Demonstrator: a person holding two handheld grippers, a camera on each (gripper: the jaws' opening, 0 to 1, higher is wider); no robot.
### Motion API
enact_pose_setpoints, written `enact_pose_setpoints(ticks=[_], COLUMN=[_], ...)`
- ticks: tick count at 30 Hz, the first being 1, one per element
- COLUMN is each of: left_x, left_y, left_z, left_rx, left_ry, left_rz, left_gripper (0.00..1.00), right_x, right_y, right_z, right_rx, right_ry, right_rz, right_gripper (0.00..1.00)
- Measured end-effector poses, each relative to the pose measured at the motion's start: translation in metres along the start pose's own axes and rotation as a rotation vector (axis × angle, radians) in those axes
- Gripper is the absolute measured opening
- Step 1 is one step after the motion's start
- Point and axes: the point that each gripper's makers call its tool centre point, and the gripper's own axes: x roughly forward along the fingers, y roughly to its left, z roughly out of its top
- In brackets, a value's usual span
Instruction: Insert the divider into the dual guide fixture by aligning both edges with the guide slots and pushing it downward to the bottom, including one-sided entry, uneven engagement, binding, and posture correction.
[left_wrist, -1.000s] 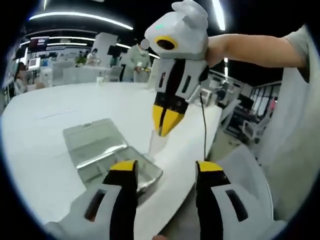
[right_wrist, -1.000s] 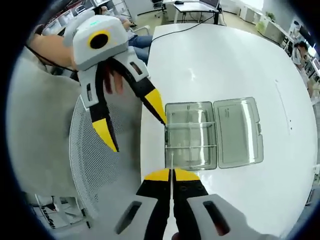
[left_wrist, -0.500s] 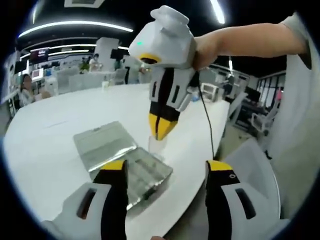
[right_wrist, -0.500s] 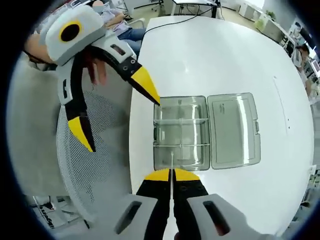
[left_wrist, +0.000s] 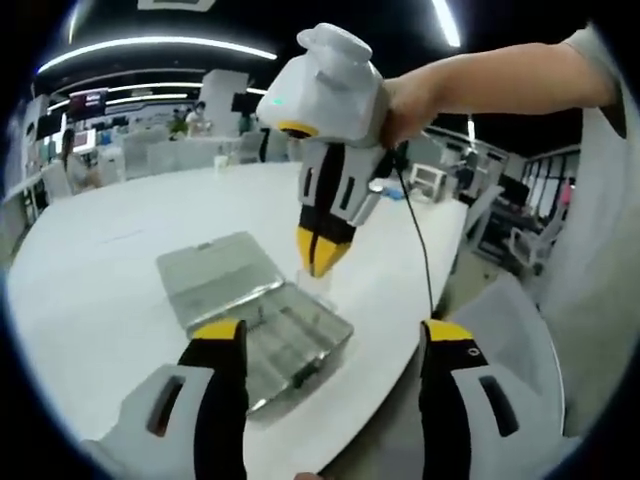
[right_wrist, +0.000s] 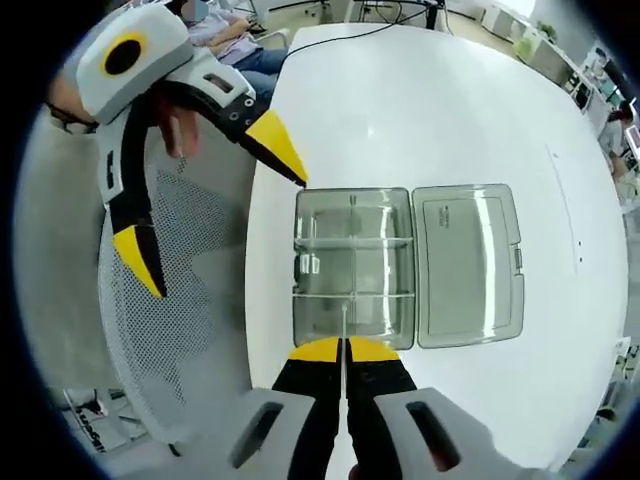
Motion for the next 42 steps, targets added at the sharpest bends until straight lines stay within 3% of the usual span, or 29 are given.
enact_pose_setpoints(ticks=[7, 42], left_x=[-0.001, -0.003], left_y=[0.003, 0.014], left_z=[-0.002, -0.014], left_rx=[-0.017, -0.049], left_ry=[0.008, 0.04], left_rz=[0.008, 0.029], left_gripper=[0.72, 0.71], right_x=[0.006, 0.019], right_y=[-0.001, -0.003], right_z=[0.0, -0.005], right_rx=[0.002, 0.003], right_ry=[0.011, 0.032], right_rz=[0.003, 0.006], right_gripper=[0.0, 0.0])
